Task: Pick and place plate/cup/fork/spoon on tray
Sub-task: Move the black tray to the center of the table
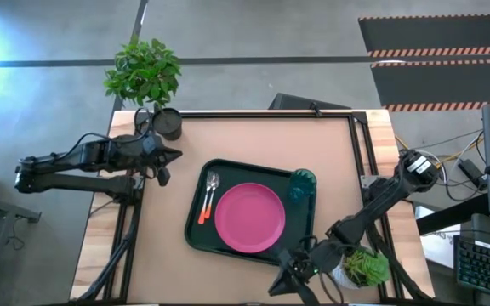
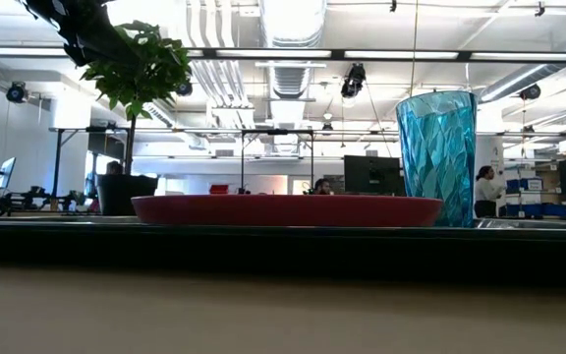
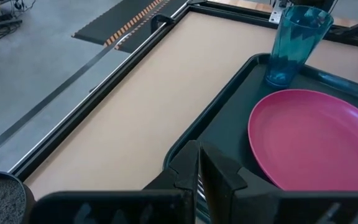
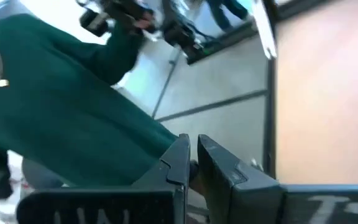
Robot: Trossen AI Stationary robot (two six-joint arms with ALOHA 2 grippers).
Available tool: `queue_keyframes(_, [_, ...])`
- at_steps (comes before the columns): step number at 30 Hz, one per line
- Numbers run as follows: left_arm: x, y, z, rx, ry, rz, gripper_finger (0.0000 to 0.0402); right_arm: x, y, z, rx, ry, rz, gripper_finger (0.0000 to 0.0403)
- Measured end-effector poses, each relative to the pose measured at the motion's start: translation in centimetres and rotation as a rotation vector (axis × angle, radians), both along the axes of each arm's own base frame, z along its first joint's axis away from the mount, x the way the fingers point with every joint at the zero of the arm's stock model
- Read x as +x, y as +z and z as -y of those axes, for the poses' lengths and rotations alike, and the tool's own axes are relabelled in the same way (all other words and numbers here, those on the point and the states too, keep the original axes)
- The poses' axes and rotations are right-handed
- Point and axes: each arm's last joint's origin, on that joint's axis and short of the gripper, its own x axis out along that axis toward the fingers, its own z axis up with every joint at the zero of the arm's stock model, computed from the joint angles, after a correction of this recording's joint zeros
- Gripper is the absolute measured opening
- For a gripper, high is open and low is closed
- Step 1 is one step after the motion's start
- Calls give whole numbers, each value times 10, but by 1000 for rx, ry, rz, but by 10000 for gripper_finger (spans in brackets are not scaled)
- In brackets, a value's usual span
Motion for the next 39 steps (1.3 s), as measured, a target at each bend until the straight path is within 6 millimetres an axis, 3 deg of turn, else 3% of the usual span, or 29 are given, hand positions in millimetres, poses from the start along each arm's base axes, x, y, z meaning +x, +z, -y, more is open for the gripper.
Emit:
queue_keyframes(13, [2,-1,0,-1,0,-11,0,-19,-27,-6,18,-115,-100,22])
queue_keyframes(27, [3,-2,0,-1,-1,-17,0,-28,-36,-5,0,-127,5,22])
queue_keyframes(39, [5,-3,-1,-2,-1,-28,0,-34,-55,0,201,-221,-285,22])
